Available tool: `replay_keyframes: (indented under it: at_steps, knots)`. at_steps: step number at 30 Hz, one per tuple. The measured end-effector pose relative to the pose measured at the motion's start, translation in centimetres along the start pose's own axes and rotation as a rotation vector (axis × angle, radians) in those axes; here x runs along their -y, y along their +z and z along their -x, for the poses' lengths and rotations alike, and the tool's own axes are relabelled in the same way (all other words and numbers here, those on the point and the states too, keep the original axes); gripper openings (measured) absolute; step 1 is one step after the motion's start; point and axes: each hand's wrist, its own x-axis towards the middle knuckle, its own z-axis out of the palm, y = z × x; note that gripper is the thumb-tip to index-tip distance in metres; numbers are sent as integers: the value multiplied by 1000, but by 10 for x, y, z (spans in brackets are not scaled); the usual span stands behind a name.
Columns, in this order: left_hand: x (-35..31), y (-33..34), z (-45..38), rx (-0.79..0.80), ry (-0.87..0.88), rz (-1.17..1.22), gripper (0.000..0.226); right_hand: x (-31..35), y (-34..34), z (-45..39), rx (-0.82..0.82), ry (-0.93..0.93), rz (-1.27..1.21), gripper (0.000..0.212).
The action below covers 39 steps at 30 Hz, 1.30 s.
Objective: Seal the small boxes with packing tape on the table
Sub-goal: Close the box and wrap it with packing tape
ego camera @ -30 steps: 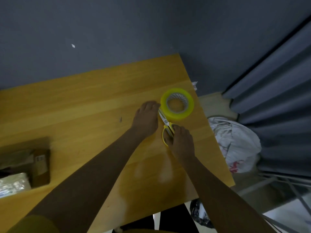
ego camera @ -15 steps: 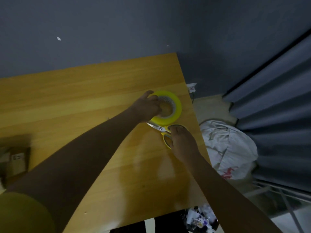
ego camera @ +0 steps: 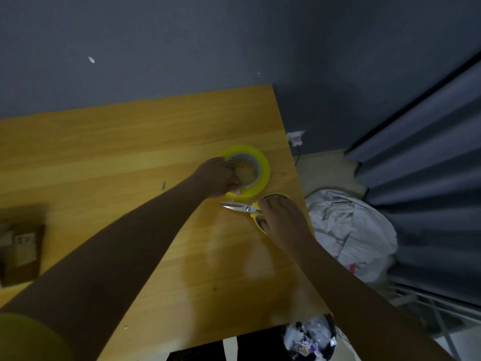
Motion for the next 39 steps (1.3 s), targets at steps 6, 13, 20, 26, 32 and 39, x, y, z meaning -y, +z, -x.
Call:
replay_keyframes:
  at_steps: [6,13,20,26,32,39]
  knots:
    - [0,6,-2,15,-10,141,41,10,15,15,47,-81,42,41]
    - [-5,17,17,-255,14,603,21,18,26,33,120,110,-61,40]
    - [-24,47,50,-447,-489,774,31,16,12,27,109,77,-48,28]
    - [-33,55,53,-298,-527,808,33,11,-4,-28,85,121,-97,53]
    - [-45,50,54,-389,-615,684,27,10,13,-55,196,62,-46,28]
    - [-50,47,54,-477,-546,726,20,1,2,-60,252,16,-65,34]
